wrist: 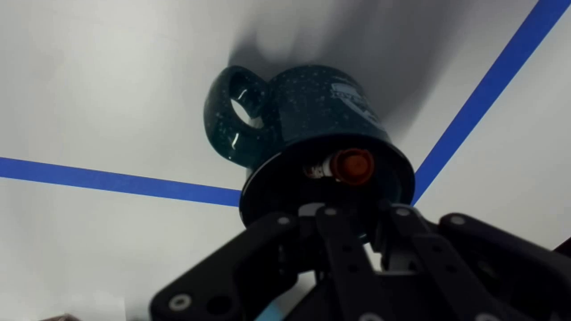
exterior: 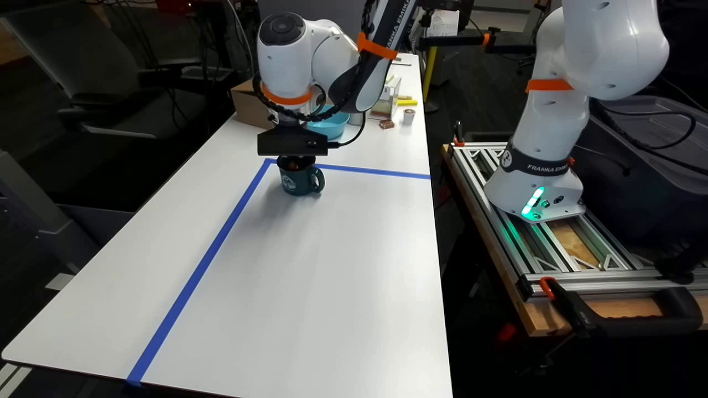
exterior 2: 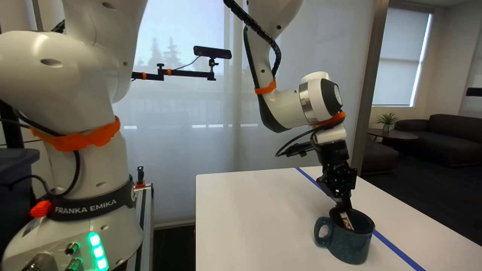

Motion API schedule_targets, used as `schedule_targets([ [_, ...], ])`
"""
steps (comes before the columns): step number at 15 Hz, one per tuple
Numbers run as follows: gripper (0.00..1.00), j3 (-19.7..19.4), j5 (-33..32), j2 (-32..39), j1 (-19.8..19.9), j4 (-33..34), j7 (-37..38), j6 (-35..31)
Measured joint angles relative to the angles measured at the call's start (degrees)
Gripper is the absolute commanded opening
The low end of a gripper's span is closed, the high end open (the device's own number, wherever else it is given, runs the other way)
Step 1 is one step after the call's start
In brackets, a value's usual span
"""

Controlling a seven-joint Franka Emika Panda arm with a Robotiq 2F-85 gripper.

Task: Remove the orange marker from the mug and put it on the table inside the border

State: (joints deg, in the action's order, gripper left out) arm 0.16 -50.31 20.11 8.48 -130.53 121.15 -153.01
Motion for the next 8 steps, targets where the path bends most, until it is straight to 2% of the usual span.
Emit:
schedule_targets([
  [1,0.23,-1.4,0.2,0.0,-1.6,0.0,0.0,0.0],
  [4,0.46,-4.1,0.5,0.3,-5.0,0.0,0.0,0.0],
  [8,0.61,-5.8,0.8,0.5,-7.3,0.0,0.1,0.0],
])
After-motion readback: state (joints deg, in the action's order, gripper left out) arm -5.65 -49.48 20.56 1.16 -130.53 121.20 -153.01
